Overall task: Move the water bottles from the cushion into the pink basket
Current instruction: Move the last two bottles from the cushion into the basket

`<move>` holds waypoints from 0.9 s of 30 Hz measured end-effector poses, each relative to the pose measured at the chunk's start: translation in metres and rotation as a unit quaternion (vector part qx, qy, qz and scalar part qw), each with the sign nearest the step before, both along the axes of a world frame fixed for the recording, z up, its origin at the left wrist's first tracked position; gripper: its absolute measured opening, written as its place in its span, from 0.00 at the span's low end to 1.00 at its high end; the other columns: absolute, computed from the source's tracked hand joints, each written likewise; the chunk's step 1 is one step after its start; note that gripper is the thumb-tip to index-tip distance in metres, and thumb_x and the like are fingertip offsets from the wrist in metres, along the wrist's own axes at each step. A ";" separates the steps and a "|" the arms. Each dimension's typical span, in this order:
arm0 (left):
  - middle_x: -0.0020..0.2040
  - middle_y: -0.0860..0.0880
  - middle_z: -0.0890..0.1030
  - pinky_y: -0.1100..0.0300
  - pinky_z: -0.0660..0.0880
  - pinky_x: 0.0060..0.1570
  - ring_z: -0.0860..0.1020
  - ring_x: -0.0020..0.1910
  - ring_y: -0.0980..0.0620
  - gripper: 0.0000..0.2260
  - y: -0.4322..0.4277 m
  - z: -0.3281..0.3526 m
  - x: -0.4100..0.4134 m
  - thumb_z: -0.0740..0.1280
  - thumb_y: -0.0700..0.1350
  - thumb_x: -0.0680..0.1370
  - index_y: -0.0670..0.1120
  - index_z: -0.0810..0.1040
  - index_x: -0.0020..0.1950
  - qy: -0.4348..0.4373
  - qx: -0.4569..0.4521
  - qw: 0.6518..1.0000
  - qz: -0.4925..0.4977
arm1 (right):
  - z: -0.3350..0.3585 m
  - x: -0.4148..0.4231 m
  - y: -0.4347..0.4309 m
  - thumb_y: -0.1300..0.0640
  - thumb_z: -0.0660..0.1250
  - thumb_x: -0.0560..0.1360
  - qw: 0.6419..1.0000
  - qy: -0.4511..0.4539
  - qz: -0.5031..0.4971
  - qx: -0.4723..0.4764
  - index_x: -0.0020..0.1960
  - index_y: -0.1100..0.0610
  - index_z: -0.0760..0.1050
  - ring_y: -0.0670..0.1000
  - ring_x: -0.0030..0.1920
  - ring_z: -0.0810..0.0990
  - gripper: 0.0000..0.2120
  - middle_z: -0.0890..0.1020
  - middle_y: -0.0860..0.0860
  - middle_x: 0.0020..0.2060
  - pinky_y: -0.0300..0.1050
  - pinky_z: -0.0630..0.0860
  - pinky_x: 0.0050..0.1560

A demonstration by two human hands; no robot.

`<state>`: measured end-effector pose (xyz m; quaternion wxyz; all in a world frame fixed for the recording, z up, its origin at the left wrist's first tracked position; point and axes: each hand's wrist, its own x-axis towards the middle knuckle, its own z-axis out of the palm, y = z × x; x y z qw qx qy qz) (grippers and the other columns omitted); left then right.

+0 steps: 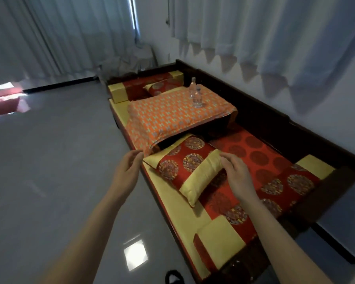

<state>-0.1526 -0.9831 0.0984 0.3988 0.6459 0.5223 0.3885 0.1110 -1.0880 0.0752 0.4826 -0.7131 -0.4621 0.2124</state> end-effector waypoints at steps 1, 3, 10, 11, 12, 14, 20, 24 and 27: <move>0.56 0.47 0.80 0.59 0.70 0.54 0.77 0.57 0.50 0.14 0.011 -0.002 -0.005 0.59 0.50 0.81 0.44 0.76 0.61 0.001 -0.002 1.000 0.003 | 0.001 -0.004 0.013 0.36 0.55 0.75 1.000 0.004 0.005 0.005 0.60 0.41 0.73 0.47 0.64 0.70 0.18 0.75 0.42 0.59 0.52 0.67 0.65; 0.55 0.48 0.80 0.59 0.70 0.54 0.77 0.56 0.50 0.13 0.042 -0.003 -0.016 0.60 0.49 0.81 0.44 0.76 0.60 0.001 -0.001 1.000 0.006 | 0.003 -0.010 0.046 0.42 0.57 0.78 1.000 0.014 0.011 0.007 0.59 0.43 0.73 0.47 0.63 0.70 0.13 0.74 0.44 0.57 0.45 0.65 0.60; 0.53 0.49 0.79 0.59 0.69 0.52 0.77 0.55 0.50 0.07 0.177 0.016 -0.040 0.60 0.46 0.81 0.49 0.75 0.55 0.008 0.017 1.000 0.022 | 0.008 -0.024 0.199 0.36 0.54 0.76 0.999 0.020 0.033 0.001 0.61 0.40 0.71 0.50 0.64 0.70 0.19 0.73 0.44 0.59 0.56 0.69 0.64; 0.53 0.48 0.79 0.59 0.69 0.53 0.77 0.55 0.50 0.07 0.192 0.018 -0.043 0.60 0.46 0.81 0.49 0.75 0.55 0.011 0.020 0.999 0.026 | 0.011 -0.027 0.217 0.35 0.54 0.76 0.999 0.015 0.042 0.003 0.61 0.40 0.71 0.50 0.64 0.69 0.18 0.73 0.43 0.59 0.57 0.70 0.64; 0.53 0.48 0.79 0.58 0.70 0.53 0.77 0.55 0.50 0.08 0.213 0.019 -0.047 0.59 0.46 0.81 0.48 0.76 0.55 0.007 0.026 0.999 0.035 | 0.012 -0.031 0.242 0.36 0.54 0.77 0.999 0.006 0.054 0.004 0.61 0.39 0.70 0.50 0.64 0.69 0.17 0.72 0.42 0.58 0.56 0.70 0.63; 0.54 0.47 0.79 0.56 0.71 0.55 0.77 0.56 0.49 0.10 0.254 0.018 -0.059 0.59 0.46 0.81 0.46 0.76 0.57 0.007 0.028 0.998 0.050 | 0.013 -0.040 0.294 0.37 0.55 0.78 0.998 0.001 0.067 0.005 0.60 0.38 0.69 0.50 0.66 0.67 0.13 0.71 0.41 0.58 0.55 0.67 0.65; 0.58 0.47 0.79 0.57 0.70 0.56 0.76 0.57 0.51 0.15 0.358 0.007 -0.110 0.59 0.48 0.81 0.43 0.75 0.63 0.072 0.021 0.996 0.044 | 0.002 -0.081 0.405 0.32 0.54 0.71 0.997 -0.018 0.081 0.004 0.58 0.41 0.72 0.50 0.64 0.71 0.22 0.75 0.45 0.59 0.57 0.68 0.66; 0.58 0.48 0.79 0.56 0.71 0.58 0.76 0.58 0.51 0.15 0.446 0.005 -0.133 0.58 0.50 0.81 0.44 0.75 0.62 0.080 0.021 0.996 0.022 | -0.003 -0.099 0.484 0.35 0.55 0.72 0.998 -0.033 0.052 0.004 0.56 0.42 0.73 0.51 0.62 0.73 0.19 0.77 0.47 0.56 0.54 0.69 0.63; 0.58 0.50 0.78 0.59 0.69 0.54 0.75 0.57 0.54 0.15 0.510 0.007 -0.141 0.58 0.50 0.81 0.45 0.75 0.63 0.097 0.020 0.995 -0.014 | -0.010 -0.109 0.534 0.33 0.54 0.70 1.000 -0.021 0.017 0.015 0.56 0.43 0.73 0.51 0.60 0.74 0.21 0.77 0.47 0.54 0.53 0.70 0.62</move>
